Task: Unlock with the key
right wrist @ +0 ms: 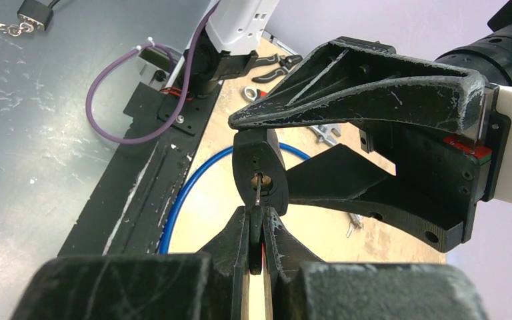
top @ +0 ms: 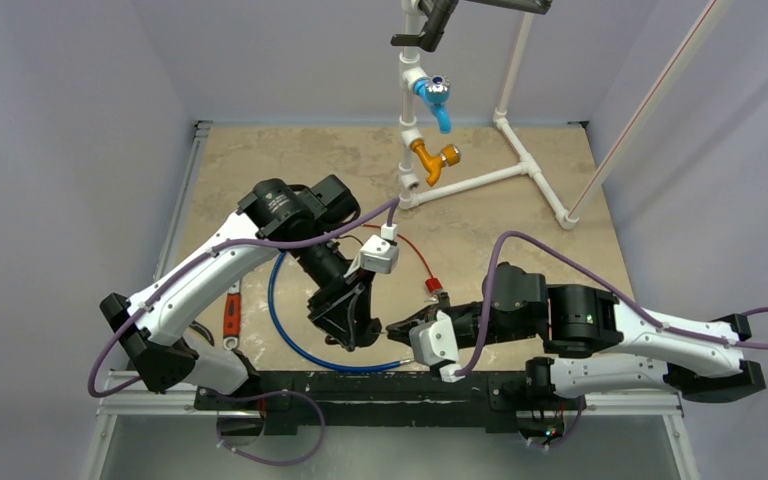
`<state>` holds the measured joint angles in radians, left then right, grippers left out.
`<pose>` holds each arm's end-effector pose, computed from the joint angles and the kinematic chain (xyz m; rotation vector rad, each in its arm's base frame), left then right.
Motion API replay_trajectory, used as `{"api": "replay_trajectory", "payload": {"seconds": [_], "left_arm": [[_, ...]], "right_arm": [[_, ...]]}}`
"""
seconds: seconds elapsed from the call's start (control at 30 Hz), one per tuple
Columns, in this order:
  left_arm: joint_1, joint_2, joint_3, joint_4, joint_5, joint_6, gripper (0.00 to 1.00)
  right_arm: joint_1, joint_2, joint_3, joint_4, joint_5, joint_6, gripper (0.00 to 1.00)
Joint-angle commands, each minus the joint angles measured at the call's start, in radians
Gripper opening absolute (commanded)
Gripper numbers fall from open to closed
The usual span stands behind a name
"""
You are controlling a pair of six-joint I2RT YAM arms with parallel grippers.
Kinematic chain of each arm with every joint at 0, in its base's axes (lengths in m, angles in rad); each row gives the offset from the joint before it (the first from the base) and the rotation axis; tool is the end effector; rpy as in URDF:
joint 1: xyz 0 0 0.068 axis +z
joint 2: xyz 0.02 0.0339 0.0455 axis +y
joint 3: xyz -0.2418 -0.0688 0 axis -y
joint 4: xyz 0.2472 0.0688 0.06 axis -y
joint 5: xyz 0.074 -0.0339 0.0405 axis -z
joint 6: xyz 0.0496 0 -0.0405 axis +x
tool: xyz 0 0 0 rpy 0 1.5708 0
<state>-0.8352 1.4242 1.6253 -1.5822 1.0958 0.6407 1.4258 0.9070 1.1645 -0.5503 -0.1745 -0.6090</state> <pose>0.1237 -0.2025 0.3659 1.8750 1.8359 -1.6152 0.0222 0.2114 0.3895 -1.6983 0.9026 0.7204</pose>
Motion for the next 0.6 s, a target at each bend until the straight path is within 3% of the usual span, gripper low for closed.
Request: {"api": "replay_trajectory", "payload": {"seconds": [0.0,0.57], "left_arm": [[0.015,-0.046,0.049,-0.217,0.09,0.012,0.0],[0.047,-0.051,0.056,-0.216,0.105,0.015,0.0]], "right_arm": [[-0.001,-0.007,-0.013,0.038,-0.008,0.013,0.0],[-0.002,-0.008,-0.081,0.118,-0.117,0.09,0.0]]}}
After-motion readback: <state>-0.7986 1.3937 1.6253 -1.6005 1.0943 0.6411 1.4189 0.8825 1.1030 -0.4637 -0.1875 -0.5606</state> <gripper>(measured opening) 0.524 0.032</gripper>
